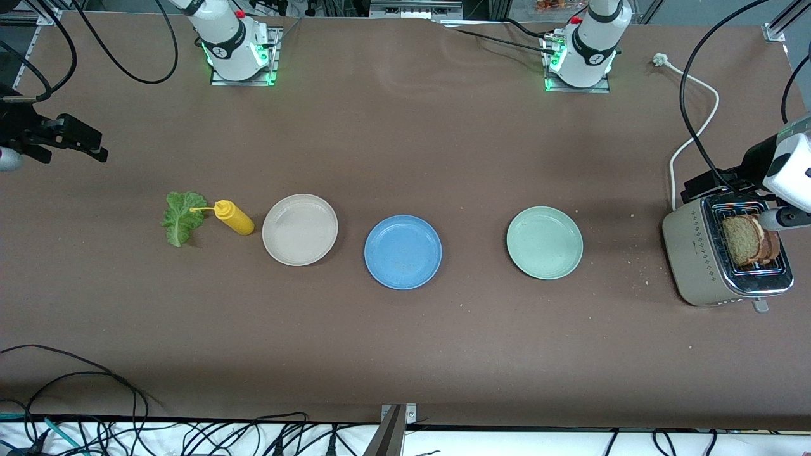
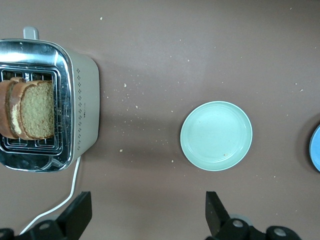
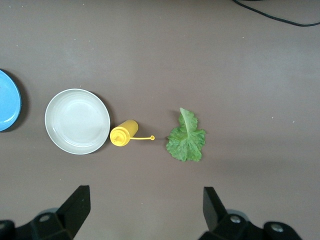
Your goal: Make sandwich in blue plate with both arms
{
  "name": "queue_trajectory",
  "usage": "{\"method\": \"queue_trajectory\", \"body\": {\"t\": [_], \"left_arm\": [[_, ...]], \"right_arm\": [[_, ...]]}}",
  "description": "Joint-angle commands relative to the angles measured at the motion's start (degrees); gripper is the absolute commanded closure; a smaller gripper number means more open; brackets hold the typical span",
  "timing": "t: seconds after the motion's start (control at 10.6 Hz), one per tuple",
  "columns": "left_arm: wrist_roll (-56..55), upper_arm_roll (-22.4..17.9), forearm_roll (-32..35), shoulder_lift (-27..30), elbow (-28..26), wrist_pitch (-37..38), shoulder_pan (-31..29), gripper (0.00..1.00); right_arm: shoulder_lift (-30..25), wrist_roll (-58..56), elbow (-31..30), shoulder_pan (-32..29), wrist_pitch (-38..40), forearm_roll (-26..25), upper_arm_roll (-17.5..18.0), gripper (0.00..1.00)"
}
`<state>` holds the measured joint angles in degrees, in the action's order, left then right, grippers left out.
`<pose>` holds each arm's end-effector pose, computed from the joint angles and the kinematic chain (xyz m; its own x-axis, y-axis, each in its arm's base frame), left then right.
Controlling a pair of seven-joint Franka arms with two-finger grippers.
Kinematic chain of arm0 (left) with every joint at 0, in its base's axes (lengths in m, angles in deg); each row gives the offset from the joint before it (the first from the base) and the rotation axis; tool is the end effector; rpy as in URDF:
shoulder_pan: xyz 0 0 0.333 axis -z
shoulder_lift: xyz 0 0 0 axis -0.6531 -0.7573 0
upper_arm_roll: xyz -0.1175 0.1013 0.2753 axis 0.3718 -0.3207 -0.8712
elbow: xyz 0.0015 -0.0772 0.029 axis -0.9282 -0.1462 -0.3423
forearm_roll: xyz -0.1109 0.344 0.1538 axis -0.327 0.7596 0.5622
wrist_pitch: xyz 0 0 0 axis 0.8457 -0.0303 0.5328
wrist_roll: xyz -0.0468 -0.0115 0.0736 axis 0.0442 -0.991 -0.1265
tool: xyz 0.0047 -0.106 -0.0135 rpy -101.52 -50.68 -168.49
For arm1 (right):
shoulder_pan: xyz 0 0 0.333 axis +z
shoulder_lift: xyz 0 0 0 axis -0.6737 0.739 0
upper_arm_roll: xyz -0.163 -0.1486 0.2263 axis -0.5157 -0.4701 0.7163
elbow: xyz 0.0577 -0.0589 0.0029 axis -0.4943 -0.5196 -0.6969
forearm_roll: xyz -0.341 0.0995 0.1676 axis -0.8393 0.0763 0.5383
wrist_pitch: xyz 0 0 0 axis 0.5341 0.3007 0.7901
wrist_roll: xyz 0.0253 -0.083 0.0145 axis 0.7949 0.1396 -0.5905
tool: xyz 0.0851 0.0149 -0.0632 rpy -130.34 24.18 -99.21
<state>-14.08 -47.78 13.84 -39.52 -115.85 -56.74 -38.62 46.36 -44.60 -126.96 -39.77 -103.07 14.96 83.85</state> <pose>0.6046 0.0085 0.5662 0.9832 0.1603 -0.0878 0.1617 -0.9868 0.0090 0.5658 -0.0038 0.6168 0.9995 0.0296 -0.0080 0.0295 -0.9994 -0.0174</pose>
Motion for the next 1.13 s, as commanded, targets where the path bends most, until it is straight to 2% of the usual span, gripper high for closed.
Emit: {"method": "queue_trajectory", "body": {"t": [0.0, 1.04], "left_arm": [[2.62, -0.55, -1.16, 1.50, -1.36, 0.22, 0.21, 0.00], [8.69, -0.64, -0.90, 1.24, -1.79, 1.27, -1.89, 0.00]], "right_arm": [[0.09, 0.68, 1.18, 0.05, 0.76, -0.22, -0.29, 0.00], [0.09, 0.77, 1.26, -0.12, 0.76, -0.22, -0.38, 0.00]]}}
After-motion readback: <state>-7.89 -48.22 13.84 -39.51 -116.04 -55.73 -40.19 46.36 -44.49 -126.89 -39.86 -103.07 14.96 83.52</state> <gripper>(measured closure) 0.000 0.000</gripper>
